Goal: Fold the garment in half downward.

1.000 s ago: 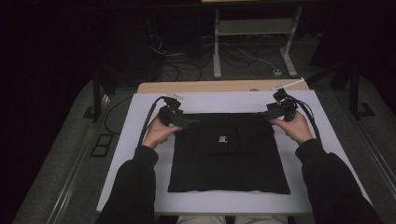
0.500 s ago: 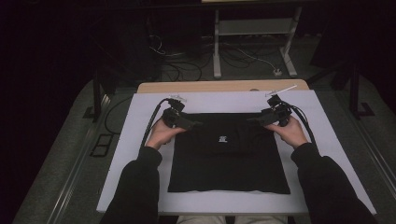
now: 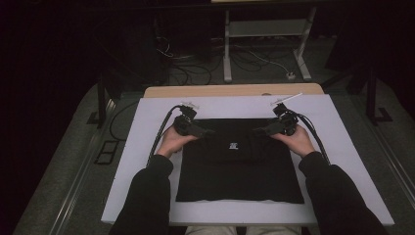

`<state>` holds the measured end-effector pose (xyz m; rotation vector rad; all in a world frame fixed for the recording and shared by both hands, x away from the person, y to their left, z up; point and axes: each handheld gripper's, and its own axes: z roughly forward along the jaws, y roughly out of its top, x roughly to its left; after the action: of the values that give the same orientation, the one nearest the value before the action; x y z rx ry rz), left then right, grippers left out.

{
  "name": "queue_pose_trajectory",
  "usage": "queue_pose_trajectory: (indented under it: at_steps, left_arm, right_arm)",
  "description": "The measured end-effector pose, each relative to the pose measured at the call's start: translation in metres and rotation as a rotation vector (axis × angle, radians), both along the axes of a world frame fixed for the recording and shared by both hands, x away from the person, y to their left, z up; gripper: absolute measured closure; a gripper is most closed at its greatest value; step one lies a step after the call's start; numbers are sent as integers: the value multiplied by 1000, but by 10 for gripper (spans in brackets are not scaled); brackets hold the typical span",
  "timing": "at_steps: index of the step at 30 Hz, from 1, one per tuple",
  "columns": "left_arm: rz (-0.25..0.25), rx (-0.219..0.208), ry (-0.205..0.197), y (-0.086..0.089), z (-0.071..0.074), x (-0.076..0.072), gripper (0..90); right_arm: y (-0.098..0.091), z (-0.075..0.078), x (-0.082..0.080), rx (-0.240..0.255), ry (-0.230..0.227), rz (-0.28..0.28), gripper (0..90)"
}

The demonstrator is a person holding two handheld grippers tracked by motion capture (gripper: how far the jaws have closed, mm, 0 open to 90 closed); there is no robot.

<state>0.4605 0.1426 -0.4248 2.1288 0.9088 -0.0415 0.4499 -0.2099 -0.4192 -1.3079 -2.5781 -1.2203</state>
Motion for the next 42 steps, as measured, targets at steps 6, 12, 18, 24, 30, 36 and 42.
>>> queue_pose_trajectory:
  at_steps: [6,12,18,24,30,36,42]
  left_arm:
    - [-6,-6,18,-3,-6,3,61]
    - [-23,-17,41,-4,-9,5,159]
    - [-13,-23,44,-3,-12,7,340]
    - [-4,-20,62,-4,-18,10,451]
    - [9,-19,54,-6,-18,11,566]
    - [1,27,36,-12,-17,8,777]
    - [12,5,50,-11,-16,9,869]
  right_arm:
    - [6,-8,3,-2,15,4,56]
    - [6,-12,5,12,31,7,114]
    - [2,-14,9,18,30,-8,177]
    - [4,-20,11,-22,27,-26,309]
    - [7,-23,12,-22,15,-39,476]
    - [10,-25,11,-28,12,-47,639]
    - [10,-22,9,-42,5,-45,809]
